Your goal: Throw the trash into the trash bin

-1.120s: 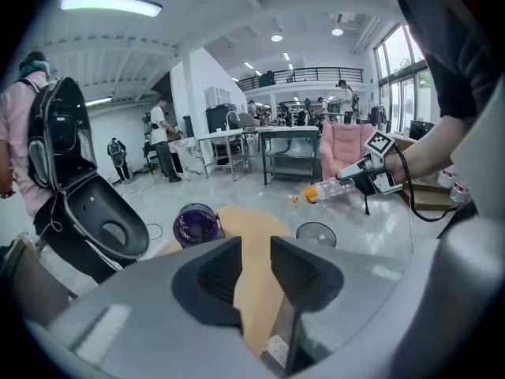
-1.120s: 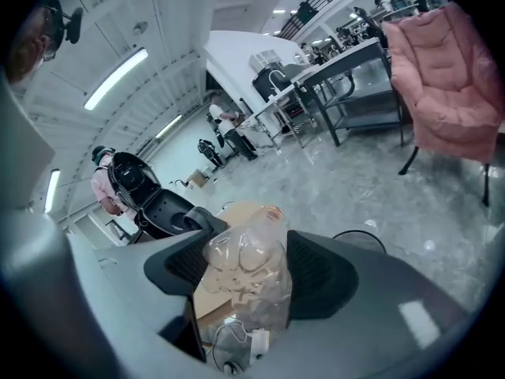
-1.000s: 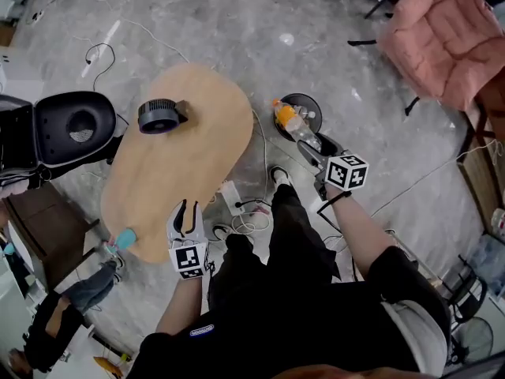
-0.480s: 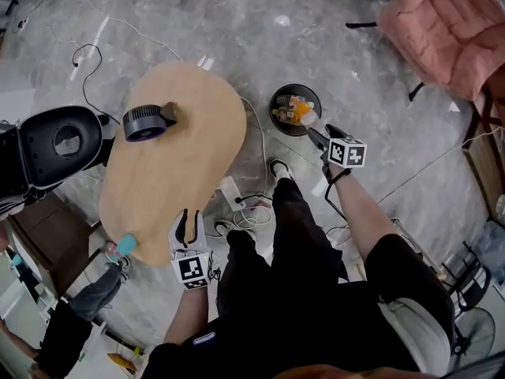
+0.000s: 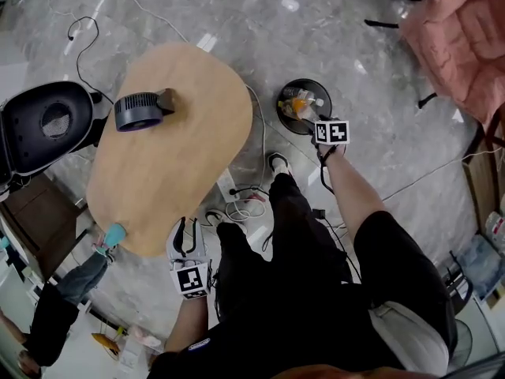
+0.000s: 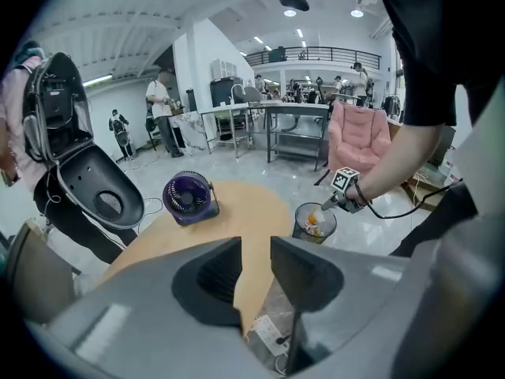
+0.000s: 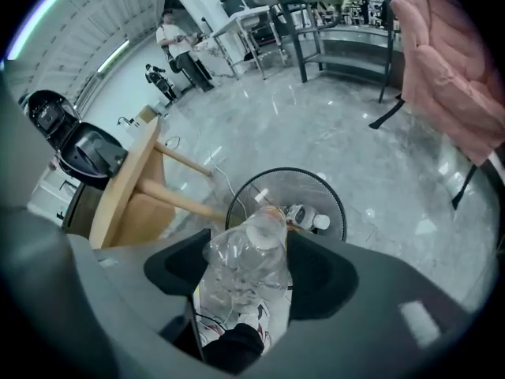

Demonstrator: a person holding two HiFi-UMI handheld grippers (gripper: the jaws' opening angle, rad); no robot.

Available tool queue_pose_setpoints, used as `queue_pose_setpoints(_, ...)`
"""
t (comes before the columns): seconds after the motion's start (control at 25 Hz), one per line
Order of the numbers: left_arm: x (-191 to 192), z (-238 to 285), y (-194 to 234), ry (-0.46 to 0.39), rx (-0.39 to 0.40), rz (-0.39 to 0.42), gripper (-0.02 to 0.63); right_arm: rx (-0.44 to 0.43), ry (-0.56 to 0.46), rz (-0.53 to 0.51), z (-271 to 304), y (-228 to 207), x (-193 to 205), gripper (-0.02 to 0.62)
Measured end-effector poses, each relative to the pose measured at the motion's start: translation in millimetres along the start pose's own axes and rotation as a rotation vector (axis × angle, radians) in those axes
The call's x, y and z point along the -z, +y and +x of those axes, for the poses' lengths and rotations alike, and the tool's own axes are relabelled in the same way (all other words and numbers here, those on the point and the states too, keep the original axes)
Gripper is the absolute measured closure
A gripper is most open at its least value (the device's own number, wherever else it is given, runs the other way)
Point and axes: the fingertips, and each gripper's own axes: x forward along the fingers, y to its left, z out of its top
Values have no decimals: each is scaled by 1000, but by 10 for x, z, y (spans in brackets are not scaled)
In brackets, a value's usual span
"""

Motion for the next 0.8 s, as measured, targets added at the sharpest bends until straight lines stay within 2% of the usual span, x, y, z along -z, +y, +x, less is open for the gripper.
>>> queue_pose_setpoints(0.2,95,25,119,22,-29,-27,488,28,102,-91,354,8,78,261)
queue_pose_setpoints(0.48,275,51,133,80,-22,-61,488,33,134,-184,633,94,-35,259)
queue_pose_setpoints(0.8,374,115,147,63,-23,-61,488,49,165,-254,878,101,-48,258)
